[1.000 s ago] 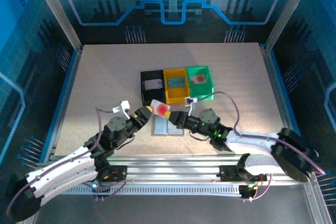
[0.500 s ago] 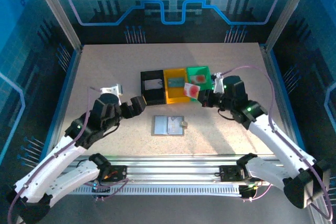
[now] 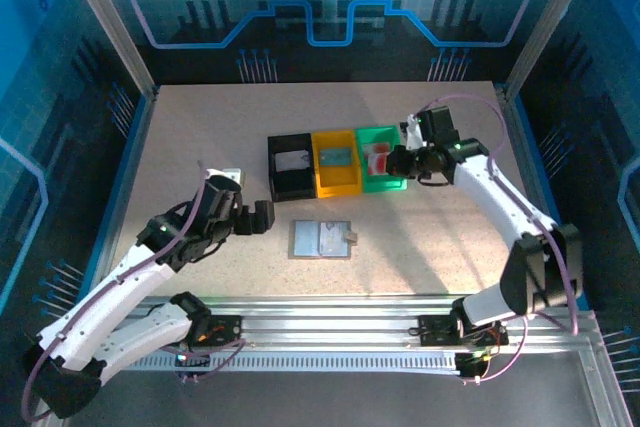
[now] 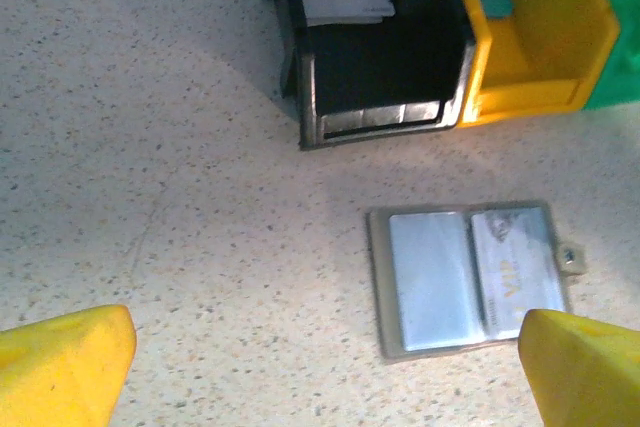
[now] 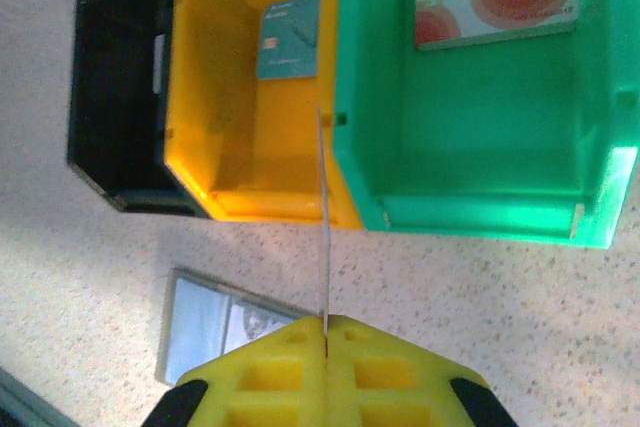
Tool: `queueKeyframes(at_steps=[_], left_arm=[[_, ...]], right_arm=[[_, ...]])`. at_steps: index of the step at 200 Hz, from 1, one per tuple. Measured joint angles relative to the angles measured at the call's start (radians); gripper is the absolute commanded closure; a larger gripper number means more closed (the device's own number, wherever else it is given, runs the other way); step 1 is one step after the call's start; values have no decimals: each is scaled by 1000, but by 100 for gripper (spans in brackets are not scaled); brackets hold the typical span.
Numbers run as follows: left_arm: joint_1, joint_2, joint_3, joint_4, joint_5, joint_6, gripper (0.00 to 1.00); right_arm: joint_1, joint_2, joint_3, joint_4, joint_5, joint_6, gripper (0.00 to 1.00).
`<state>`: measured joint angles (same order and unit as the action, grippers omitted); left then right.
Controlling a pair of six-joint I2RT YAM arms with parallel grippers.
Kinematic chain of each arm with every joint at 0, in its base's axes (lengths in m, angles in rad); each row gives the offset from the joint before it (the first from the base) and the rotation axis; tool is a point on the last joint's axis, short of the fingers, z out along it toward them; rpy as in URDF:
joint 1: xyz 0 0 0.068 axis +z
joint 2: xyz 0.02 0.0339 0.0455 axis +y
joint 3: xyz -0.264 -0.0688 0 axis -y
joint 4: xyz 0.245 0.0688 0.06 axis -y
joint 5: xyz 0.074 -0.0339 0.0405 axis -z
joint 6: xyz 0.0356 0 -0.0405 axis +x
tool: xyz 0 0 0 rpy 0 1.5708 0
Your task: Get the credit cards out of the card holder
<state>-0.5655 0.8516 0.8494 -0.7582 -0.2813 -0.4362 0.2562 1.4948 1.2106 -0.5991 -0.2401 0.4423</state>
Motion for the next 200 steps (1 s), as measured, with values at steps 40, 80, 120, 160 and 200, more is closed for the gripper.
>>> queueKeyframes(at_steps=[40,80,120,160,200], left_arm=[[0,-42,-18,-4,-44,44,1],[8,-73,-39,4,-66,55,1],[8,-68,-41,6,-68,55,1],[8,-68,-41,7,-67,55,1],[8,-68,-43,7,-68,55,1]], right_arm=[[-29,166,164,-25,3,-26,100],[-60,281,284,-49,-3,-42,100],[-60,362,380,-98,21,-71,100],[-60,440,454,-132,24,-89,100],[-60,506,494,-152,22,-102,100]])
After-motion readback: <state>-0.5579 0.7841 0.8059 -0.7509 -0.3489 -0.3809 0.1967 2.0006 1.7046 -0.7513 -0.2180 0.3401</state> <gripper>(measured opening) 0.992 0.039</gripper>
